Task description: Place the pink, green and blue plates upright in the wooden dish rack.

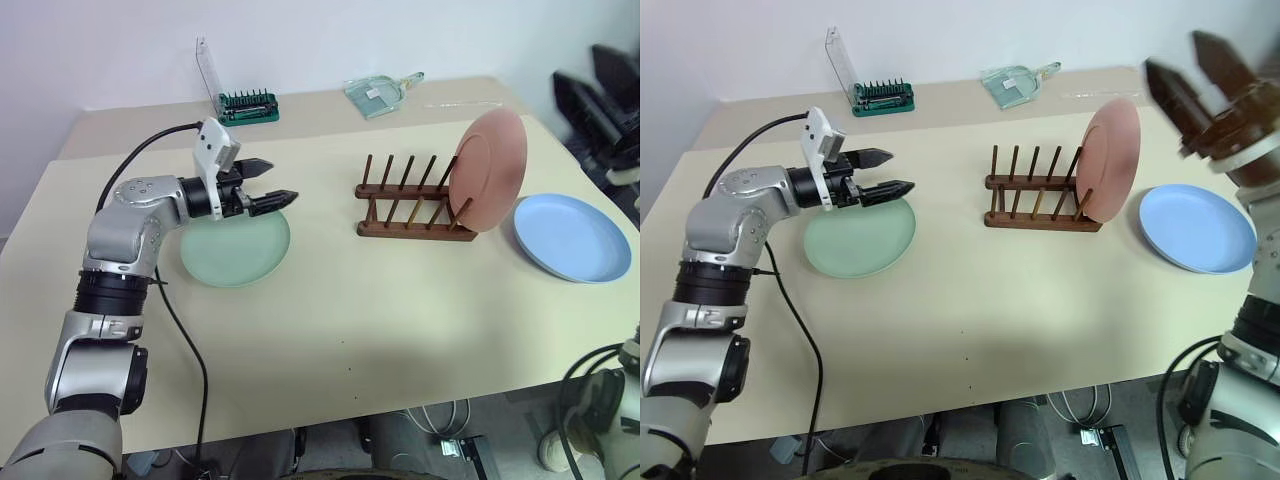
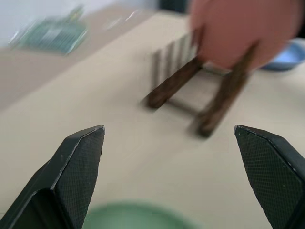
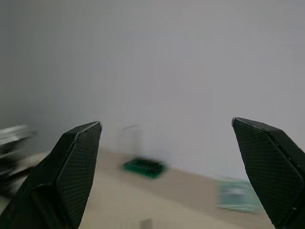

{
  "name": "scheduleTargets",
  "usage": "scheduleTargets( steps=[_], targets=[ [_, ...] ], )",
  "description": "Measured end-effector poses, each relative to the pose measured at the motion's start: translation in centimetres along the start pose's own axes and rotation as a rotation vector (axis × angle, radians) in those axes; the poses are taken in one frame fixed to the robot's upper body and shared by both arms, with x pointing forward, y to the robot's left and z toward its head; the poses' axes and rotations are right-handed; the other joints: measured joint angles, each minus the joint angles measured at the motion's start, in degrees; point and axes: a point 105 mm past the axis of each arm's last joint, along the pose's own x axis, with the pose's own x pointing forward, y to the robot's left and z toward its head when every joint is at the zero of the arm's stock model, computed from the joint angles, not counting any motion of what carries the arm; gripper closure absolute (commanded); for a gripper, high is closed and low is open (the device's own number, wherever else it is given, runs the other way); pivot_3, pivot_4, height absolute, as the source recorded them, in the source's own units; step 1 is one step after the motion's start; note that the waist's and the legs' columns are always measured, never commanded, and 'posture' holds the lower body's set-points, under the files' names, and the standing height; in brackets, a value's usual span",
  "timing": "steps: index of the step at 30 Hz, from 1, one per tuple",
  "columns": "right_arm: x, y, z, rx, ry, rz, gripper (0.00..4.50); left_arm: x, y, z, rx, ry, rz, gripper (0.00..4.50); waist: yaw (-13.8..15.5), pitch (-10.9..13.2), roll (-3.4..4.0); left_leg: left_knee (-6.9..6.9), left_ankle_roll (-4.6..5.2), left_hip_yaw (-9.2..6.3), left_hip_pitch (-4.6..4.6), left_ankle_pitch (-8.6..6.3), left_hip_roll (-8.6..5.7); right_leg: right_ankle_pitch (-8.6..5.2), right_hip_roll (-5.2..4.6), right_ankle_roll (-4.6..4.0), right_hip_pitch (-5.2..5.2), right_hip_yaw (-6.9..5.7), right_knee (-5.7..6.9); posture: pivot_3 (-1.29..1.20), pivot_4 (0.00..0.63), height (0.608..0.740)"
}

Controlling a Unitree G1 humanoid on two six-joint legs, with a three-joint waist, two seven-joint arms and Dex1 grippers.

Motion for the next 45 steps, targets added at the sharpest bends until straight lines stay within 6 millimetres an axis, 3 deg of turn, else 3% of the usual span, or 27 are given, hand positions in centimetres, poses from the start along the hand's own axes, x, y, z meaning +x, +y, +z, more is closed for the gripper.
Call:
scheduleTargets(
  steps=[4,8,11,20,29,32,39,45],
  targets=[
    [0.6,3.3,-1.7,0.078,0.094,0.168,0.04,-2.3,4.7,-2.2,-0.09,0.204,0.226,0.0,0.09,-0.01,0.0,-0.02,0.01,0.0,0.01,-0.01,-0.01,-0.01,-0.01,0.01,0.01,-0.01,-0.01,0.0,0.15,0.74],
    [-0.1,5.0,-4.5,0.143,0.213,0.235,0.04,-4.4,6.1,-5.3,-0.178,0.353,0.291,0.0,0.34,0.01,-0.02,0.0,-0.04,0.01,-0.03,0.02,-0.06,-0.02,-0.07,0.03,-0.01,-0.02,0.0,0.0,0.15,0.74],
    [-0.2,5.3,-5.7,0.112,0.259,0.25,0.04,-5.2,6.4,-6.2,-0.205,0.407,0.298,0.0,0.49,0.05,-0.1,0.04,-0.05,0.0,-0.05,0.02,-0.06,-0.01,-0.08,0.04,-0.01,-0.03,0.01,0.0,0.15,0.74],
    [0.1,5.0,-5.7,0.069,0.244,0.23,0.04,-6.8,5.0,-9.3,-0.631,0.546,0.301,0.0,0.31,0.07,-0.13,0.04,-0.12,-0.01,-0.04,0.06,-0.06,-0.02,-0.06,0.05,-0.02,-0.05,0.05,0.0,0.15,0.74],
    [0.3,5.0,-6.3,0.067,0.255,0.213,0.04,-6.3,4.1,-9.5,-0.669,0.598,0.25,0.0,0.35,0.06,-0.12,0.04,-0.12,-0.01,-0.02,0.06,-0.07,-0.02,-0.09,0.05,-0.02,-0.05,0.07,0.0,0.15,0.74],
    [0.3,4.8,-6.4,0.063,0.258,0.197,0.0,-5.9,3.6,-9.5,-0.702,0.617,0.226,0.86,0.45,0.05,-0.1,0.05,-0.07,0.0,-0.01,0.03,-0.08,-0.02,-0.1,0.05,0.01,-0.05,0.06,0.0,0.15,0.74],
    [0.5,4.5,-6.3,0.052,0.258,0.177,0.0,-5.6,3.1,-10.4,-0.769,0.623,0.224,4.31,0.46,0.04,-0.09,0.05,-0.11,-0.01,0.0,0.06,-0.08,-0.02,-0.1,0.05,0.01,-0.05,0.07,0.0,0.15,0.74],
    [0.5,4.3,-6.4,0.038,0.267,0.16,0.0,-4.7,3.3,-9.4,-0.845,0.506,0.223,4.46,0.37,0.05,-0.12,0.06,-0.15,-0.02,-0.03,0.08,-0.09,-0.02,-0.12,0.05,-0.03,-0.05,0.08,0.0,0.15,0.74]
  ],
)
